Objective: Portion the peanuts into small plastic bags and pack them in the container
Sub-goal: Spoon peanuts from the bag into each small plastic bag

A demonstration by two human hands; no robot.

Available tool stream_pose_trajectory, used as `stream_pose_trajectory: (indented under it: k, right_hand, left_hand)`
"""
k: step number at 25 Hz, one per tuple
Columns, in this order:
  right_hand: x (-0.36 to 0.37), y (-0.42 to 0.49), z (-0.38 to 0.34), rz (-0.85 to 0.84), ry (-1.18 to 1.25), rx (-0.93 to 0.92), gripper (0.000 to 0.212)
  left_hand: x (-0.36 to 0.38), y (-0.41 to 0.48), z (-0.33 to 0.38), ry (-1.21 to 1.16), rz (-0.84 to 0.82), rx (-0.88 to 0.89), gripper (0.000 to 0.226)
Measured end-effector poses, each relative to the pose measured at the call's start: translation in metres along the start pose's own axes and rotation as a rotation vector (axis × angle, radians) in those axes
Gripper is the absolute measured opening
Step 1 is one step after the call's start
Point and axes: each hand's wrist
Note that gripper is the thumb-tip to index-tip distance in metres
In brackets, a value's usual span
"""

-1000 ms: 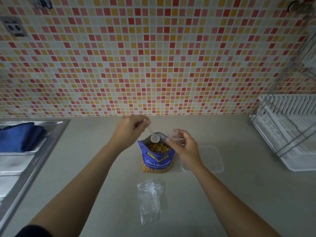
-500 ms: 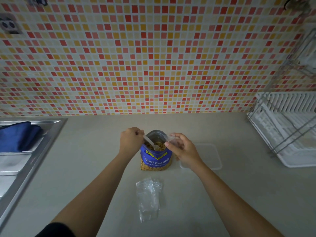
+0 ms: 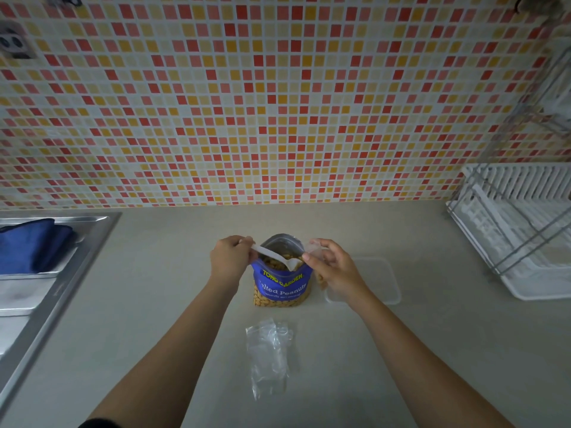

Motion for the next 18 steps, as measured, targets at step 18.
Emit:
stream_pose_trajectory:
  k: [18]
  right_hand:
    - [0.024,0.011,-0.020,0.134,-0.776,-0.185,0.053]
  left_hand:
    - [-0.035,-0.017,0.061,0.085,0.070,0.368,0.020]
Point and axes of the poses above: each hand's wrist, its own y-axis towards the middle knuckle, its own x-axis out of the palm, z = x × y, and after that the axes turned 8 degrees about -z, right-handed
